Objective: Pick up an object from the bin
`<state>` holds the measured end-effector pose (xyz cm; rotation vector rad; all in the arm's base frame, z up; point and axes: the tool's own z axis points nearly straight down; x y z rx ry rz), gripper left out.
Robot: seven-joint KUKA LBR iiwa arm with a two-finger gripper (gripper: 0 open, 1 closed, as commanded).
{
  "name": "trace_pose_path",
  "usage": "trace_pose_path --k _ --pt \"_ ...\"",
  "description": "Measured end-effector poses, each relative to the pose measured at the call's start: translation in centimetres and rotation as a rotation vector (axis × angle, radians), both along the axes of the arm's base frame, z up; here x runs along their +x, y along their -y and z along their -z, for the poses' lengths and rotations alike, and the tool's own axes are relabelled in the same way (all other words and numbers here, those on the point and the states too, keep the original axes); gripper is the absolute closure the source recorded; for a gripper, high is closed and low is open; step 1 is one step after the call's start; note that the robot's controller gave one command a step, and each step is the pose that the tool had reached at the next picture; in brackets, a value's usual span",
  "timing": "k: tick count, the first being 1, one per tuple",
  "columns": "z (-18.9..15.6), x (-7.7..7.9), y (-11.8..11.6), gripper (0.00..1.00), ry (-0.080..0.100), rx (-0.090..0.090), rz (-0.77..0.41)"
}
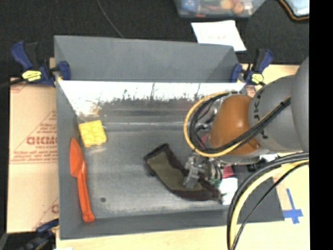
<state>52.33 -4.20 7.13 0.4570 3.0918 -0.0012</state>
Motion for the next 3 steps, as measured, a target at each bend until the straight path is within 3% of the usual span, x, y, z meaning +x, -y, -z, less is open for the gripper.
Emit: trace_pose_path --k 1,3 --pt "-1.0 -0.1 0.0 1.00 -0.001 0.000 -0.001" --pt "-6.0 -0.2 0.0 1.00 -0.005 0.002 -0.004"
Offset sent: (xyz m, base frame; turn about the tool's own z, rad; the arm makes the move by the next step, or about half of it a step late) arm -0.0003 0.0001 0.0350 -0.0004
